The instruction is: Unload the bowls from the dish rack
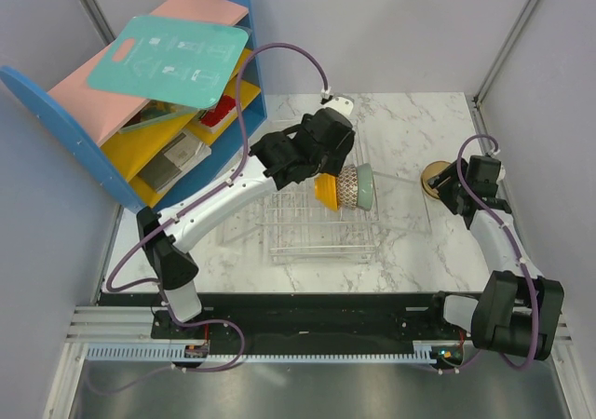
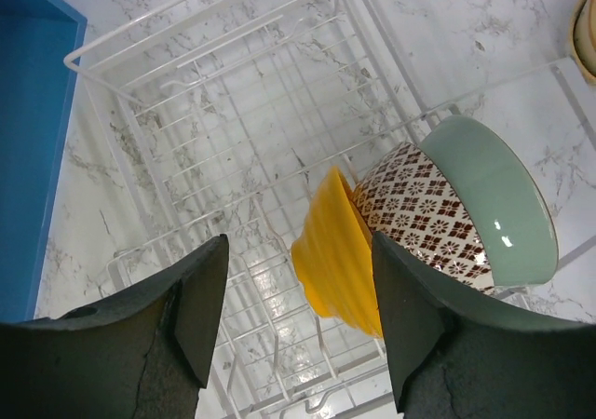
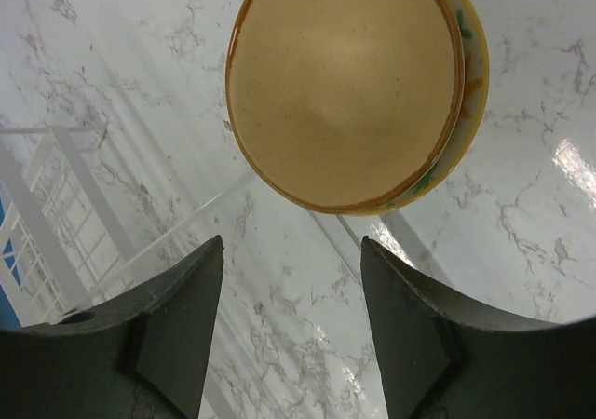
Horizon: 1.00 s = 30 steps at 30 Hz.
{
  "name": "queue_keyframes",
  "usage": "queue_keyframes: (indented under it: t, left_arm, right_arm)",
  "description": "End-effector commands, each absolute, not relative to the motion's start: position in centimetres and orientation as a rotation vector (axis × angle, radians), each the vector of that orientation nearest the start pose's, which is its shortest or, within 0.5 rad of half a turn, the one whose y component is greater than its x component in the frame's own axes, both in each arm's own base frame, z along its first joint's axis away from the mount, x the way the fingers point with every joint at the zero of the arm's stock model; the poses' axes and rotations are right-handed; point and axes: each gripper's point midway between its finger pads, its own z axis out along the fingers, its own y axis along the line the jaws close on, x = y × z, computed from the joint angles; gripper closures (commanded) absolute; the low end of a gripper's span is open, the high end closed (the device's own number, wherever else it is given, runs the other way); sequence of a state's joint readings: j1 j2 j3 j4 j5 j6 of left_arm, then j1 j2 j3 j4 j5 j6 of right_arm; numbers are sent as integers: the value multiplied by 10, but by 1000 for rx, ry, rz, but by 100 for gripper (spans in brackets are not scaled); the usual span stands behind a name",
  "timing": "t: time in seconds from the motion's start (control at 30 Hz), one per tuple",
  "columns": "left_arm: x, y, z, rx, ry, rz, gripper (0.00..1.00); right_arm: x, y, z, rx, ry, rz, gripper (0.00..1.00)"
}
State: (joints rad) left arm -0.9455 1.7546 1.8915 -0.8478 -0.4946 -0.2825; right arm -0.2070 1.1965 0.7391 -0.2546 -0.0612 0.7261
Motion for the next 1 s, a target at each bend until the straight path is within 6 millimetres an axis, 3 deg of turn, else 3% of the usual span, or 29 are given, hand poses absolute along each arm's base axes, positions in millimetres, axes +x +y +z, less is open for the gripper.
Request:
queue_keyframes:
  t: [0.0,0.23,0.47,0.83,0.97]
  left_arm:
    - [316,-335,291,553,2128,-139,30]
    - [298,-340,257,590,2195,-79,31]
    - [293,-342,239,630,2232,-21,34]
    - [292,-314,227,623,2250,208,43]
    - [293,-310,230,607,2239,231,57]
  right_arm:
    - [339,-22,129,953,2051,416,32]
    - [340,-17,135,920,2053,451,32]
    - [346,-14,133,926,2069,479,32]
    - [340,-9,136,903,2054,499,32]
    - [342,-6,141,886,2043,526,32]
